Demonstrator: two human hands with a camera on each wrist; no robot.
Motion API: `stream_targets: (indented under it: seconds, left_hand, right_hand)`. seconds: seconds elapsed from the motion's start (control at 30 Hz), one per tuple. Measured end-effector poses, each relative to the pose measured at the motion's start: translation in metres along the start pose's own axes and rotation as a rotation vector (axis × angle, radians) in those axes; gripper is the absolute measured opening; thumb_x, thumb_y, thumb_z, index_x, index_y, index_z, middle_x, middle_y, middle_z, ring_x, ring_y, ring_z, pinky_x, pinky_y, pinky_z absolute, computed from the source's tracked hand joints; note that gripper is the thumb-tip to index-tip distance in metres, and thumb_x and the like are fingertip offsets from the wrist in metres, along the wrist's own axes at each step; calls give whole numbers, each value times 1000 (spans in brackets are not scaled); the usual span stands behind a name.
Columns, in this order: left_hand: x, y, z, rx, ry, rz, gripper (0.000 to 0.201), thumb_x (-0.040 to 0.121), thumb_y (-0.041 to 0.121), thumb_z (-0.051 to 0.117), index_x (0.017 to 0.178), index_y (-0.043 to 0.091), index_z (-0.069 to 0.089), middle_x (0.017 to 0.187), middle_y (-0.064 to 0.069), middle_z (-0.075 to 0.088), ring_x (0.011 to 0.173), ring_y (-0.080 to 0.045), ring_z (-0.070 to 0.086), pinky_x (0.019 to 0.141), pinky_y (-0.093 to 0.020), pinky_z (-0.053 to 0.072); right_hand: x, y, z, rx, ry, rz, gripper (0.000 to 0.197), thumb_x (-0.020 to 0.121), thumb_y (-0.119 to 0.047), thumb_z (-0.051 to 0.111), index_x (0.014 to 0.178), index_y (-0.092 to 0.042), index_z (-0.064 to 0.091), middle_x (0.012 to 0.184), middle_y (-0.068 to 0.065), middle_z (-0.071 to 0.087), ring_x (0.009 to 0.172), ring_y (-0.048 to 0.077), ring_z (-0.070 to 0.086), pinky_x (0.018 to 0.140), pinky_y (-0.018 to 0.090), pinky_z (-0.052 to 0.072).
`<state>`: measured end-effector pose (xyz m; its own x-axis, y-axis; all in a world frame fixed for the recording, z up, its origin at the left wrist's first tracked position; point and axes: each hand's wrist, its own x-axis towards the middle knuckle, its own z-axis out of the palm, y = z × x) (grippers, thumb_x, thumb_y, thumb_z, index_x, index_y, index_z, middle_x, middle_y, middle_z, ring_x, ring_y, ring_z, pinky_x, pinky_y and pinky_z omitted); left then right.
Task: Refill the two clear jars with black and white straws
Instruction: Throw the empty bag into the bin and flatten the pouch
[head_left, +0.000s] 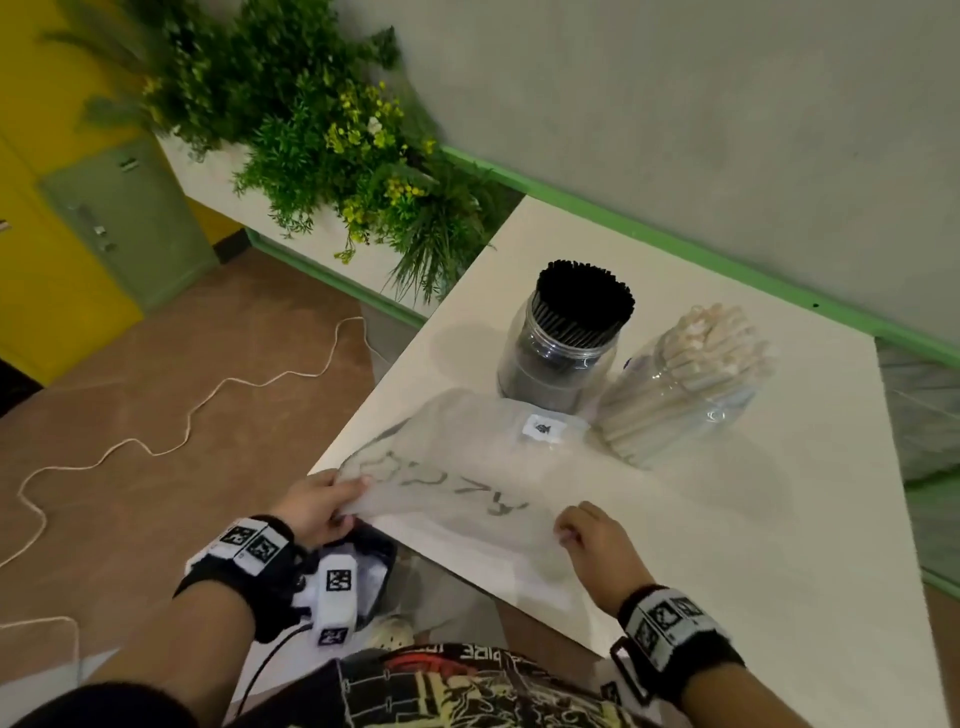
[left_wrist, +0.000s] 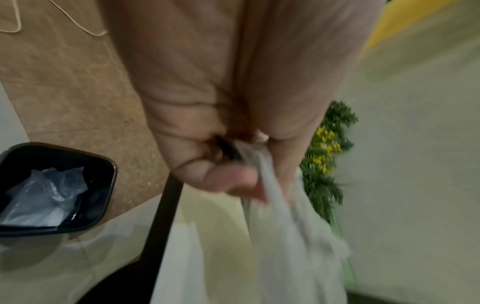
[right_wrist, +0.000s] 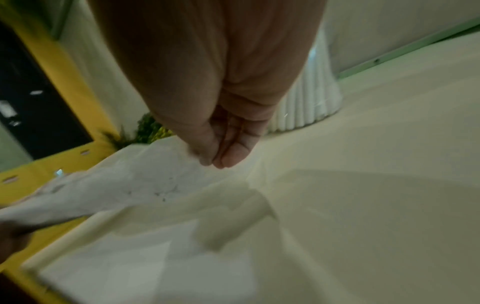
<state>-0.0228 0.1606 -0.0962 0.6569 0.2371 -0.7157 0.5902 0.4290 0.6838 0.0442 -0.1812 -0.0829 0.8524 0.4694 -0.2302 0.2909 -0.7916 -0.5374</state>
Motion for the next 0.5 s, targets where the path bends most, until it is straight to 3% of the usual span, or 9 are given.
stream_targets:
  seconds: [0.07,0.13,0.2,0.27,0.4,0.47,0.5]
  left_hand:
    - [-4,7,-10,-11,5,84,13,81,6,64,80,4,51,60,-6,50,38,-7,44,32,-13,32]
    - [-5,6,-19,42,26,112,21,81,1,63,70,9,46,56,-5,45,34,-5,42,32,-13,33]
    - [-3,2,-24,165,44,109,28,82,-1,63,67,9,42,53,-5,38,33,-5,38,33,-13,32]
    - [-4,-4,-26,357,75,112,27,81,-7,64,67,6,44,55,-6,39,33,-6,38,34,-13,31]
    - [-14,-11,-18,658,21,60,25,78,-12,66,85,5,50,75,-11,54,59,-16,50,42,-17,41]
    - [-17,-3,-13,686,30,19,32,78,0,73,98,9,50,85,-10,57,67,-19,50,43,-12,41]
    - [-14,2,-12,719,55,-8,42,73,16,79,104,13,51,92,-11,59,73,-21,53,51,-16,44]
  right_hand:
    - [-9,11,-18,31,75,27,16,87,3,52,79,-9,58,80,1,53,72,14,51,66,18,37]
    - [-20,17,-32,25,93,10,16,88,3,51,80,-10,57,80,-1,51,72,8,49,66,14,36]
    - [-29,22,-35,-19,22,-6,20,90,1,48,79,-15,52,81,-3,49,72,8,47,67,14,36]
    - [-36,31,-25,-130,-128,3,23,91,-1,45,80,-22,49,85,-3,49,77,15,50,68,17,35]
    - [-41,43,-16,-310,-468,92,27,88,-10,49,111,-19,60,104,0,46,105,24,52,86,24,37]
    - [-36,42,-29,-167,-462,176,30,79,-25,56,109,-24,60,105,-1,45,99,20,52,85,24,39]
    - [-30,42,-37,-58,-386,222,31,74,-31,58,104,-26,58,105,0,46,93,17,51,82,24,39]
